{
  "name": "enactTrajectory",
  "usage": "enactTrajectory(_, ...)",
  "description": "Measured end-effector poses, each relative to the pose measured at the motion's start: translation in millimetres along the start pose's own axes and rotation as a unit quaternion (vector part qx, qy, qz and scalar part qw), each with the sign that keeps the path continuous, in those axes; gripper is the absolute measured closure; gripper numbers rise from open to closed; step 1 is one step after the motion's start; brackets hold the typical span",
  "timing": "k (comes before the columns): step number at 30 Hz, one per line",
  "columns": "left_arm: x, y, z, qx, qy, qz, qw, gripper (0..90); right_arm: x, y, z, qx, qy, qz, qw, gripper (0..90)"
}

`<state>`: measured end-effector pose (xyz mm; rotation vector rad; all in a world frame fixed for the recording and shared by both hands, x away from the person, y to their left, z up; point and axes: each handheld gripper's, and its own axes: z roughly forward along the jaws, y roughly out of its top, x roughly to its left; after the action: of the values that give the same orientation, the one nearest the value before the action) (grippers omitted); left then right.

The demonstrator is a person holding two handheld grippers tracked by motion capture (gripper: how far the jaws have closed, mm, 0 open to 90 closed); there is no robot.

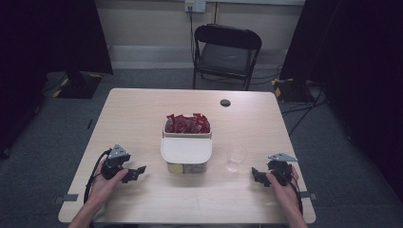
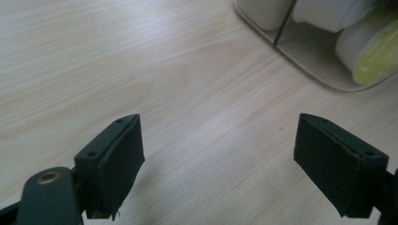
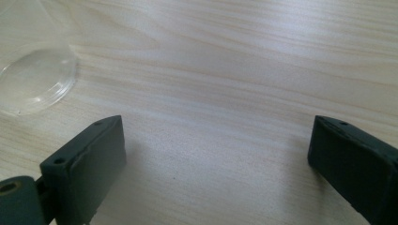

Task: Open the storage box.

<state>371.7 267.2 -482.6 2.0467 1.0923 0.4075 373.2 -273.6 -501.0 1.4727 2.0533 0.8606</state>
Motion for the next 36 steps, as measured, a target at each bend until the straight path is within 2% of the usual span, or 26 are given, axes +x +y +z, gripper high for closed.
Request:
enactTrajectory(2, -2.8, 1.3, -0.3, 0.0, 0.0, 0.006, 1.0, 15.9, 0.0, 0.0, 0.0, 0.0, 0.0, 0.0, 1.0, 4.1)
enactTrajectory(4, -4.9, 2.6, -0.2, -0.001, -0.011, 0.01, 0.9999, 15.9, 0.0, 0.0, 0.0, 0.0, 0.0, 0.0, 1.0, 4.1)
enactTrajectory(6, -7.9, 4.5, -0.9, -0.002, -0.008, 0.012, 0.9999, 15.9, 0.0, 0.0, 0.0, 0.0, 0.0, 0.0, 1.0, 4.1)
enactTrajectory(14, -18.0, 16.0, -0.4, -0.019, -0.021, 0.019, 0.9994, 15.9, 0.0, 0.0, 0.0, 0.0, 0.0, 0.0, 1.0, 4.1)
enactTrajectory(19, -25.3, 23.7, 0.5, -0.017, -0.03, 0.033, 0.9989, 15.9, 0.0, 0.0, 0.0, 0.0, 0.0, 0.0, 1.0, 4.1)
enactTrajectory(21, -28.9, 27.6, -0.6, -0.016, -0.025, 0.044, 0.9986, 15.9, 0.0, 0.0, 0.0, 0.0, 0.0, 0.0, 1.0, 4.1)
enactTrajectory(23, -31.5, 31.2, -0.5, -0.018, -0.036, 0.045, 0.9982, 15.9, 0.0, 0.0, 0.0, 0.0, 0.0, 0.0, 1.0, 4.1)
enactTrajectory(27, -35.4, 36.4, 2.1, -0.019, -0.045, 0.048, 0.9976, 15.9, 0.0, 0.0, 0.0, 0.0, 0.0, 0.0, 1.0, 4.1)
enactTrajectory(30, -38.5, 36.9, 4.3, -0.029, -0.058, 0.025, 0.9976, 15.9, 0.0, 0.0, 0.0, 0.0, 0.0, 0.0, 1.0, 4.1)
enactTrajectory(36, -47.4, 37.8, 10.0, -0.027, -0.073, 0.033, 0.9964, 15.9, 0.0, 0.0, 0.0, 0.0, 0.0, 0.0, 1.0, 4.1)
